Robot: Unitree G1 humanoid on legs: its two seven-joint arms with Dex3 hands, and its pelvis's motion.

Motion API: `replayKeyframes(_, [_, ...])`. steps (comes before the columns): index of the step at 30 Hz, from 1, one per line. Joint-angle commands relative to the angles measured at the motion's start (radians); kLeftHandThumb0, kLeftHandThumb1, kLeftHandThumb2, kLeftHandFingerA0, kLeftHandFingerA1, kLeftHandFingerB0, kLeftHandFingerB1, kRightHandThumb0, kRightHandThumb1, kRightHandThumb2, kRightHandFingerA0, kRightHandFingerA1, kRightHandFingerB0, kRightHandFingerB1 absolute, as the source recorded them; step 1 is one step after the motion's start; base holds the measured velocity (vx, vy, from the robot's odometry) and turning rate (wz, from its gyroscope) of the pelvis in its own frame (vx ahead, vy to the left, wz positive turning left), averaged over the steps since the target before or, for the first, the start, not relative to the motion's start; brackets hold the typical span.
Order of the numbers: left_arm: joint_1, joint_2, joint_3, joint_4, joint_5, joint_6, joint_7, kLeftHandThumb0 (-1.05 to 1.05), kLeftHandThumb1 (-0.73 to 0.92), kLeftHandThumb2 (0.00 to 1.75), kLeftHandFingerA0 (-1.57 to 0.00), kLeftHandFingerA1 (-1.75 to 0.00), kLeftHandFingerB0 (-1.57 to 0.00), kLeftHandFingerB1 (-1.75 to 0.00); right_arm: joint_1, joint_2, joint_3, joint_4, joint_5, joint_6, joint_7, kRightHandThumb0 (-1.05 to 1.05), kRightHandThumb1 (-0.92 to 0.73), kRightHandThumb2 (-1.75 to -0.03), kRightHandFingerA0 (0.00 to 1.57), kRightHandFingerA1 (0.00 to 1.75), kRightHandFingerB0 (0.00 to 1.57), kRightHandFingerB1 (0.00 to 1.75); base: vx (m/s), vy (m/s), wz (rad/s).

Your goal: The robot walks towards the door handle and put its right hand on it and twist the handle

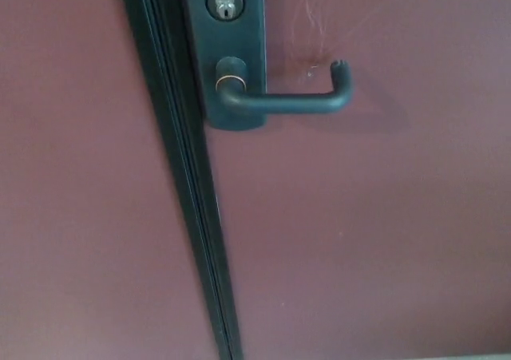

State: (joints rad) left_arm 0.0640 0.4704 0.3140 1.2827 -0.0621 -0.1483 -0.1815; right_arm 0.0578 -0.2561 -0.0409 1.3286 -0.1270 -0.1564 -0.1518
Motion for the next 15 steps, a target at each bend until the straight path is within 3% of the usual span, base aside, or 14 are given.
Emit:
replayKeyframes(1, [0.004, 0.009, 0.002, 0.003, -0.010, 0.002, -0.010, -0.11, 0.65, 0.58, -0.64, -0.50, -0.46, -0.40, -0.005, 0.006, 0.015, 0.001, -0.018, 0.012, 0.023, -0.24, -0.66, -0.60, 0.62, 0.47, 0.45, 0.38, 0.10, 0.043, 0.06])
replayKeyframes(15, [0.004, 0.013, -0.012, -0.003, 0.000, -0.003, -0.006, -0.11, 0.64, 0.58, -0.63, -0.48, -0.47, -0.40, -0.011, 0.008, 0.023, 0.002, -0.029, 0.026, 0.042, -0.24, -0.66, -0.60, 0.65, 0.48, 0.43, 0.38, 0.11, -0.070, 0.09])
